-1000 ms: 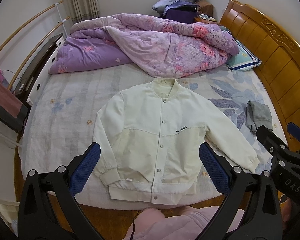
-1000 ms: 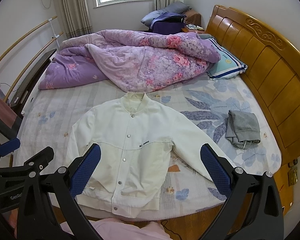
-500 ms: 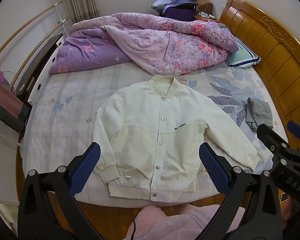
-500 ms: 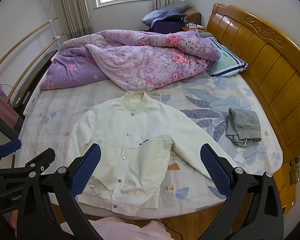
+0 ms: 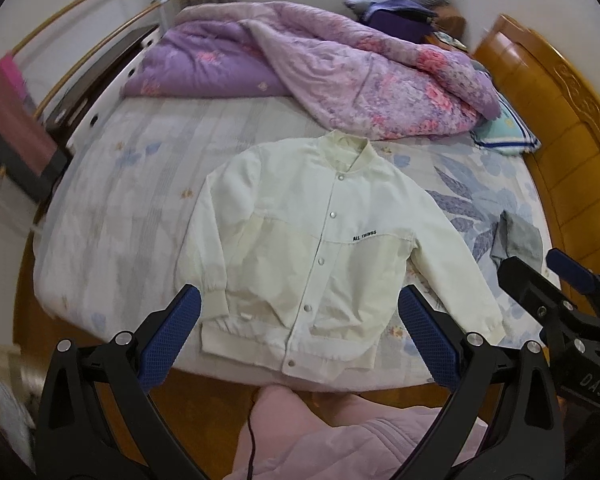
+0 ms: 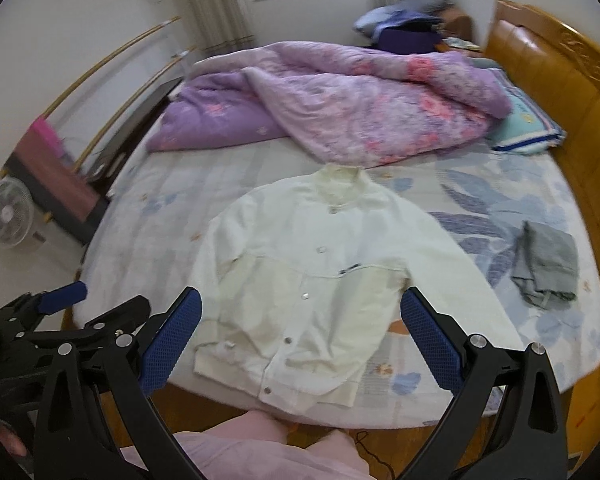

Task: Fold large clothes
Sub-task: 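Move the left tool down to the jacket's sleeve cuff, then grasp the sleeve cuff with the left tool and lift it, then fold the held sleeve across the jacket front and open the left tool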

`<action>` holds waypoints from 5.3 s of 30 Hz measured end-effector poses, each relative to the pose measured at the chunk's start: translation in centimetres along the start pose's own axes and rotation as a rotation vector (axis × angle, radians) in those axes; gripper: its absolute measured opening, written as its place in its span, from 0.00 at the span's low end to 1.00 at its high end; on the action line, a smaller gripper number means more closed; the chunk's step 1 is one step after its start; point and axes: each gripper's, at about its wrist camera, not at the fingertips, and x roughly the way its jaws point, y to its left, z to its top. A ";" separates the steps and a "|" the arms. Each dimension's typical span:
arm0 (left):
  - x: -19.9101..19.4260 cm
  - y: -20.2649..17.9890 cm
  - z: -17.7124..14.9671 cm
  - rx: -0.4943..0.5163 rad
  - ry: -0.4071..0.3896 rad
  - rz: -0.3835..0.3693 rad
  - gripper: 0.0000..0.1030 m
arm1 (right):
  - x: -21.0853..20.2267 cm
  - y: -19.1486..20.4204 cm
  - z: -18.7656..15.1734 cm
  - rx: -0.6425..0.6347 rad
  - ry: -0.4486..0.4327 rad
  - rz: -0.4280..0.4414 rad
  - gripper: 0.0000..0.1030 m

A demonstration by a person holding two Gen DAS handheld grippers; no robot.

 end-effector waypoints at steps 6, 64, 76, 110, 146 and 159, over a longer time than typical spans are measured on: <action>-0.7 2.1 -2.6 -0.123 0.020 0.025 0.95 | 0.1 2.0 -0.8 -0.120 0.019 0.101 0.93; 45.2 23.1 -9.3 -0.133 0.757 0.042 0.94 | 26.5 4.3 -7.5 0.187 0.641 -0.195 0.93; 42.3 23.9 -4.3 -0.142 0.730 0.089 0.27 | 26.7 -0.7 -5.1 0.193 0.606 -0.160 0.93; 33.2 61.5 2.6 -0.848 0.369 -0.067 0.30 | 33.6 7.6 -1.8 0.242 0.602 -0.159 0.92; 37.4 55.4 17.8 -0.420 0.213 0.128 0.11 | 51.3 7.8 8.4 0.218 0.452 -0.021 0.10; 27.6 41.9 25.3 -0.283 -0.030 0.253 0.11 | 63.0 5.6 4.4 0.409 0.637 0.092 0.03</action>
